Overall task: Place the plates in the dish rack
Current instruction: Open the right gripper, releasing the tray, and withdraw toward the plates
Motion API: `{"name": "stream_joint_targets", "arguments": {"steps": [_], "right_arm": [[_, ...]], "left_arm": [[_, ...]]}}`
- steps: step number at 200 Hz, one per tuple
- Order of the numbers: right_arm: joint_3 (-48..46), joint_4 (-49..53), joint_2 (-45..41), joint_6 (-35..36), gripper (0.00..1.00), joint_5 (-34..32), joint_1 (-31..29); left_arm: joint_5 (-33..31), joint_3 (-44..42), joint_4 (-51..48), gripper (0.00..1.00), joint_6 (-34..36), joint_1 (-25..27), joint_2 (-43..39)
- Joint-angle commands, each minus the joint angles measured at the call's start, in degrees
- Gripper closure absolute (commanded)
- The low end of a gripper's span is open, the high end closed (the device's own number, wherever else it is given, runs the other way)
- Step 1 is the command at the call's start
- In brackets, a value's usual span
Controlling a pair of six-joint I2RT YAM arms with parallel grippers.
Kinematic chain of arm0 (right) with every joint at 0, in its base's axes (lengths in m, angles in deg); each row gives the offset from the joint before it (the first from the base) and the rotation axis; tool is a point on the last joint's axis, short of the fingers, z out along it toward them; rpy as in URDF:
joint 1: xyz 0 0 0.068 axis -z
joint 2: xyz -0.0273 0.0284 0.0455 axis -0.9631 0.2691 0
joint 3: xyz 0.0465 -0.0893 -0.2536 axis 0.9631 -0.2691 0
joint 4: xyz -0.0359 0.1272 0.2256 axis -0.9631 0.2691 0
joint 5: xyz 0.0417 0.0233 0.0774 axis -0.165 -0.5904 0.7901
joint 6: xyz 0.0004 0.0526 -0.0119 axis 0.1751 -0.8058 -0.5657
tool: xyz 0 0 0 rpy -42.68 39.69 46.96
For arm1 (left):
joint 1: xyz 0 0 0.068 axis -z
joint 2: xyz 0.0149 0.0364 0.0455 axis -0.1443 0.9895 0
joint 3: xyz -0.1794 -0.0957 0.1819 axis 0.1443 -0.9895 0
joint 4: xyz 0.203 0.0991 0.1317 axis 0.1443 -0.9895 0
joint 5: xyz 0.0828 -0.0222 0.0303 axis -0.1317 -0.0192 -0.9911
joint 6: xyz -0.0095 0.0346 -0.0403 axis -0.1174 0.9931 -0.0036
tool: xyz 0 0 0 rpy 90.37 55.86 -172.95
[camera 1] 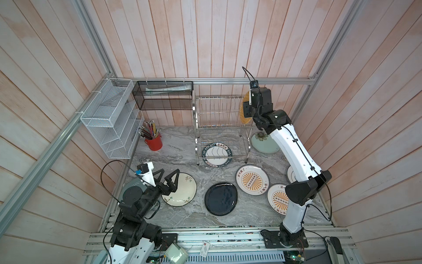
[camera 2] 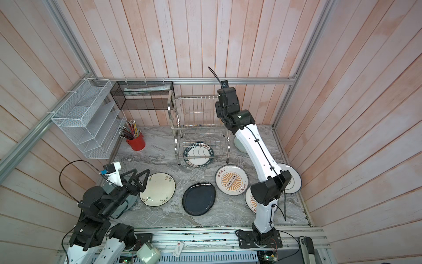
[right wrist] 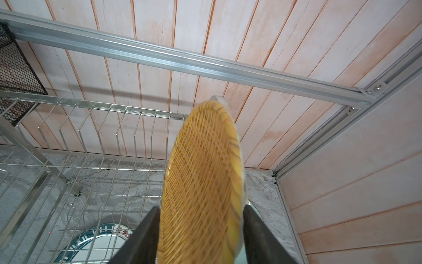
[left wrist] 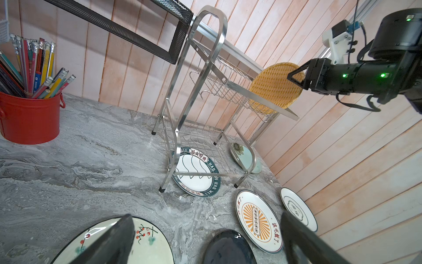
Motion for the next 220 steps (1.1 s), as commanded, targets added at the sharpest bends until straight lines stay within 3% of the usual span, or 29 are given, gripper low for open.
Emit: {"name": "stream_joint_targets", "arguments": {"steps": [1,47,71,104,126,177,220], "right_arm": [[1.9,0.8,-1.8,-0.8,0.36,3.0,0.5],[1.5,-0.2,-5.8,-2.7,0.28,8.5,-0.4],[-3.0,-2.5,-10.8,-3.4,0.22,9.8,-2.1],[-21.8,-12.1,-23.7,-6.1,0.09,13.5,-5.1],[-36.6,-18.1,-33.3,-8.9,0.02,16.9,-6.7],[-67.1,-28.3,-50.6,-15.5,0.02,22.0,-7.5],[-81.8,-33.8,-56.4,-17.8,0.02,25.7,-7.6]], "left_arm": [[0.1,-0.7,0.6,0.00,1.0,-0.3,-0.2],[0.6,-0.7,0.6,0.00,1.0,-0.3,0.1],[1.2,-0.6,0.4,0.00,1.2,-0.2,0.8],[1.6,0.5,-1.0,0.00,1.2,0.4,3.0],[-1.8,2.0,-3.8,0.00,-0.6,4.1,4.8],[-2.4,-1.2,-13.6,0.00,-19.9,4.8,8.5],[-5.4,-5.1,-23.7,0.00,-35.7,4.8,7.1]]}}
